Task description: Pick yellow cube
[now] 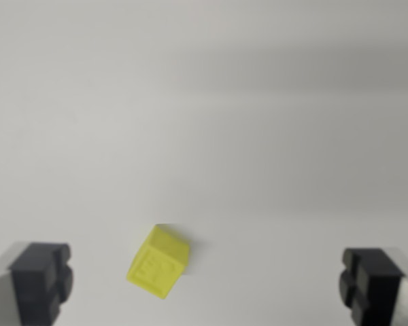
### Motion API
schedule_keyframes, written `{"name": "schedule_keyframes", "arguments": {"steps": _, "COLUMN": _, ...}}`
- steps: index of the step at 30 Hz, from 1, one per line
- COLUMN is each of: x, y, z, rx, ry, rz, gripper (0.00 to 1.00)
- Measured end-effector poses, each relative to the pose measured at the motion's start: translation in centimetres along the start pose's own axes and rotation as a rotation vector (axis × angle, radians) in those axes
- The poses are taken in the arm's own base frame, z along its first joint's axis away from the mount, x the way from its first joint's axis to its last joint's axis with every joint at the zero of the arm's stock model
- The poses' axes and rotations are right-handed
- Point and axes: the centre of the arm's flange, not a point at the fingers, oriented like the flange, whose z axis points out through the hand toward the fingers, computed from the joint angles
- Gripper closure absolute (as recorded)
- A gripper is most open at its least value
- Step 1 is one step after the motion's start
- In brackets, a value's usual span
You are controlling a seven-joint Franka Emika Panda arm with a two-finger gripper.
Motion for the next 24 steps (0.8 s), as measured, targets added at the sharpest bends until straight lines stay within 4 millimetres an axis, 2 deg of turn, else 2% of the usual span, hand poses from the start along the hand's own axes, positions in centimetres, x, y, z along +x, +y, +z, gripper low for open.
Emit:
{"name": "schedule_keyframes", "arguments": {"steps": 7, "x": -0.2, "y": 0.0, "z": 0.2, "rx": -0.001, "ry": -0.002, "rz": 0.011, "gripper": 0.0}}
{"name": "schedule_keyframes", "arguments": {"steps": 24, "x": -2.9, "y": 1.3, "z": 4.2, "rx": -0.01, "ry": -0.005, "rz": 0.092, "gripper": 0.0}}
